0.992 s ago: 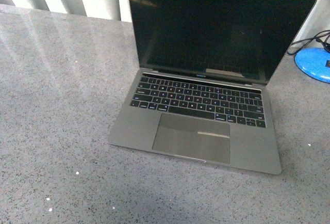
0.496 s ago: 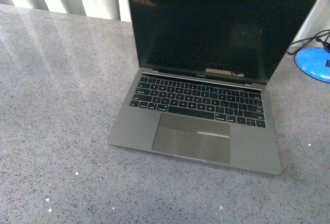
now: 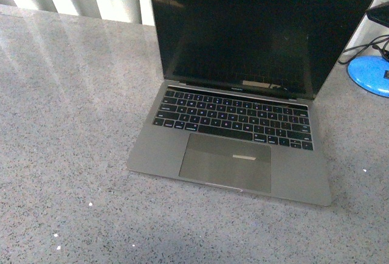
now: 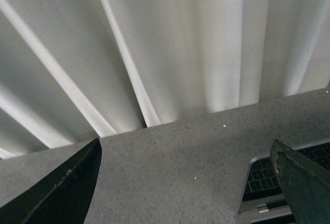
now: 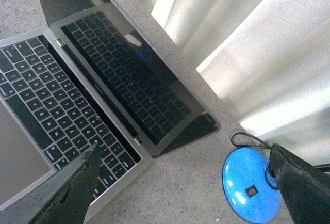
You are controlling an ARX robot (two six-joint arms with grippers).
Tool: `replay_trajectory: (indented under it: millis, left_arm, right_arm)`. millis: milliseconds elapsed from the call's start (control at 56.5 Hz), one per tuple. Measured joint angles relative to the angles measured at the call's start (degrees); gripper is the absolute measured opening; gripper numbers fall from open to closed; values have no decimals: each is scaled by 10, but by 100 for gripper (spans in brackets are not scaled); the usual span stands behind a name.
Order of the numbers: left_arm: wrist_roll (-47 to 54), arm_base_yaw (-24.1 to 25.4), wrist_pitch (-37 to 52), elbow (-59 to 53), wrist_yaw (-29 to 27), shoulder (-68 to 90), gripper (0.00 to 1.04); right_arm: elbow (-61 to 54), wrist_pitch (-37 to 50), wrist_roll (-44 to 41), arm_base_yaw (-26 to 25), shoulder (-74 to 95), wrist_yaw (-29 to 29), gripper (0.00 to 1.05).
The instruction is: Close laptop
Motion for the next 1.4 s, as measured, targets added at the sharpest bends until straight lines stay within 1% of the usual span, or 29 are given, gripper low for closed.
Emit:
replay_trajectory:
  millis: [124,213,248,319,372,407,443,460,496,514,655,762,1133,1293,1399]
  left_arm:
    - [40,-19,-31,74,19,52,97]
    - [64,-25,-51,110,26,75,84]
    - [73,-27,-61,126,29,83,77]
    - [85,-30,-73,146,39,96,66]
    - [93,-33,-83,162,42,104,55]
    - [103,-36,-89,174,48,109,46]
    - [109,-38,-95,181,54,113,39]
    - [111,-38,-96,183,54,114,38]
    - [118,-41,-103,189,56,117,30]
    - [120,-42,-104,189,58,117,29]
    - [146,-52,-129,198,73,126,4]
    - [161,-59,-137,203,77,134,4]
    - [183,-72,-157,237,82,171,4]
    - [192,-75,-174,258,83,192,4]
    - [199,-81,-191,275,91,205,4]
  right_arm:
    - [51,-6,-8,7,35,-2,95]
    - [75,-10,-11,11,49,0,94]
    - [84,-11,-14,12,54,1,89]
    - [96,-14,-19,15,62,2,78]
    - [107,-20,-28,17,68,1,67]
    - [114,-20,-34,18,73,3,58]
    - [120,-23,-37,19,78,2,52]
    - [121,-24,-38,20,79,2,50]
    - [126,-26,-46,21,86,3,42]
    - [127,-26,-46,21,86,3,41]
    - [138,-33,-57,24,103,0,16]
    - [147,-33,-65,27,115,2,0]
    - [159,-33,-64,41,126,2,1]
    - [164,-33,-63,38,130,0,1]
    - [169,-33,-59,28,143,-5,1]
